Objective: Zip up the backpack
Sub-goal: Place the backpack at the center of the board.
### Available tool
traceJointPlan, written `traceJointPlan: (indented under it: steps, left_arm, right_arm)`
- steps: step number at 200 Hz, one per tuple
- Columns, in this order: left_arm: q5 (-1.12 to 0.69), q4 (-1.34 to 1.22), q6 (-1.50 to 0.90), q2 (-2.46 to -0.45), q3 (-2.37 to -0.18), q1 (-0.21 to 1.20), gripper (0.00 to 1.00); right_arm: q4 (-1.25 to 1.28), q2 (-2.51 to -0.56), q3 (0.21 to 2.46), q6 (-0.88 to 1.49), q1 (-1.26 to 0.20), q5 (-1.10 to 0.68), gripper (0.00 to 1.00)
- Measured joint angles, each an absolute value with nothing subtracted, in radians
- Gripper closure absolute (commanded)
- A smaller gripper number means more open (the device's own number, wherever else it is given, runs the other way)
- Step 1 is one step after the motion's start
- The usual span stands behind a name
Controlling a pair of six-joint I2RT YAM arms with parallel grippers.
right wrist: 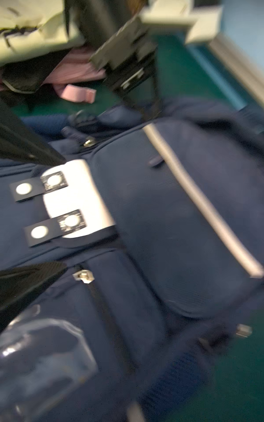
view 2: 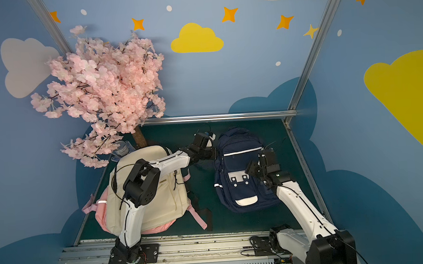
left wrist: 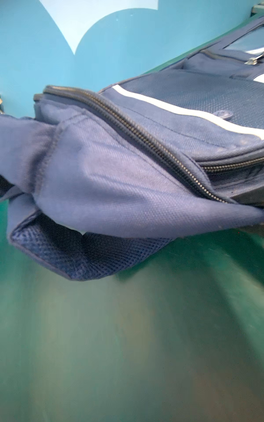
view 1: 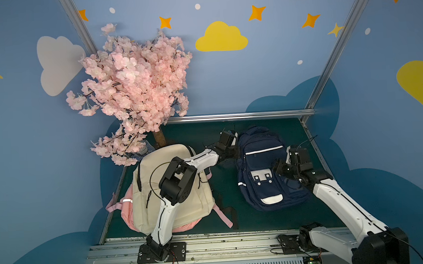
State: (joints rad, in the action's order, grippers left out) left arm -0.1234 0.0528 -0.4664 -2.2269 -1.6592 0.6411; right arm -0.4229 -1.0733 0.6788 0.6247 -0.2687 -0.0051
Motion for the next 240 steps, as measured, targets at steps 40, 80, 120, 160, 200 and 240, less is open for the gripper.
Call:
traceJointPlan:
  steps: [40, 80, 120, 160, 200, 240]
  left_arm:
    - [-0.094, 0.091, -0.506, -2.36, -1.832, 0.672, 0.97]
    - [-0.036, 0.133, -0.543, -2.495, -2.054, 0.708, 0.98]
    - [-0.01, 0.212, -0.575, -2.646, -2.316, 0.764, 0.96]
    - [-0.014, 0.285, -0.606, -2.751, -2.514, 0.812, 0.52]
    - [-0.022, 0.426, -0.601, -2.698, -2.513, 0.802, 0.18]
    - [0.009, 0.525, -0.528, -2.289, -2.149, 0.801, 0.07]
  right_arm:
    - [-0.383, -1.134, 0.551, 0.724, -0.22, -0.076, 0.35]
    - [-0.369, -1.242, 0.605, 0.779, -0.028, -0.205, 0.29]
    - [-0.364, -1.27, 0.625, 0.744, 0.241, -0.305, 0.28]
    - [-0.44, -1.229, 0.64, 0.651, 0.365, -0.277, 0.27]
    - [-0.542, -1.074, 0.643, 0.599, 0.29, -0.234, 0.26]
    - [-0.611, -0.902, 0.733, 0.571, 0.112, -0.207, 0.26]
